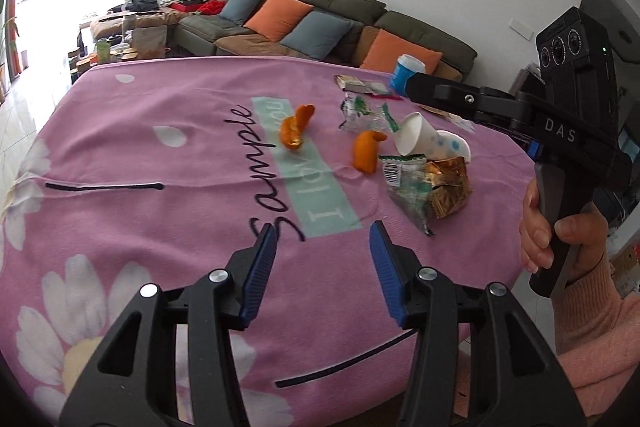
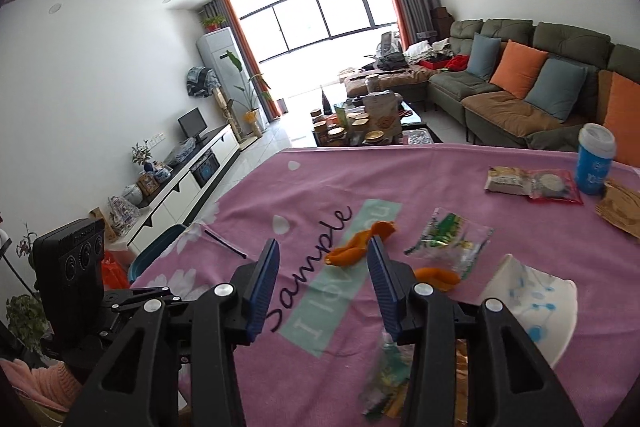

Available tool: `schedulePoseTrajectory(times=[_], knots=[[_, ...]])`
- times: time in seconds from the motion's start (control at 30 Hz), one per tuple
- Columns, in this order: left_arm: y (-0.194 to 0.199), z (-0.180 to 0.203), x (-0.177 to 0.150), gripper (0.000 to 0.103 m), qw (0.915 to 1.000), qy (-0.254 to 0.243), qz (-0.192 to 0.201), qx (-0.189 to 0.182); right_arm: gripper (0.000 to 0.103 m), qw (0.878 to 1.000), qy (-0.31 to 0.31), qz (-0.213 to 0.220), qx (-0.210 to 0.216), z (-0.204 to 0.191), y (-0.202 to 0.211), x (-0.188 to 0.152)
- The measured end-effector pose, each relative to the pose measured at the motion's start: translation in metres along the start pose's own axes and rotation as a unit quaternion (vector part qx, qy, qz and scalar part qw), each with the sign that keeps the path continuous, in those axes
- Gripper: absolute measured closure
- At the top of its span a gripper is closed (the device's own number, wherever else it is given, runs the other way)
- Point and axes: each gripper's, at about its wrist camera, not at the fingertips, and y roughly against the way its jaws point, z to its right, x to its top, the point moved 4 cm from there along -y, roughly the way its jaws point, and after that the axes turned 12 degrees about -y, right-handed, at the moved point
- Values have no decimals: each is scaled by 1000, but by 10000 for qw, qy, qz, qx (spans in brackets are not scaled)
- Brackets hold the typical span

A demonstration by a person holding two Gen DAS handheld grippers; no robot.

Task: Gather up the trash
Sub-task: 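Move both open tools back over the trash on the table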

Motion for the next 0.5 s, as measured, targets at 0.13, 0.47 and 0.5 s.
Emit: schedulePoseTrajectory(times=[0.13, 0.47, 0.5], knots=[[-30, 27, 9, 54, 9992, -228, -176, -294, 55, 9974, -419, 304, -505, 49, 26, 4], [-81, 62, 30, 50, 9951, -301, -508, -788, 53, 9869, -1269, 357, -926, 129, 52, -6], [-86, 63, 32, 50, 9949, -267, -549, -803, 53, 9865, -1344, 310, -888, 132, 50, -8]])
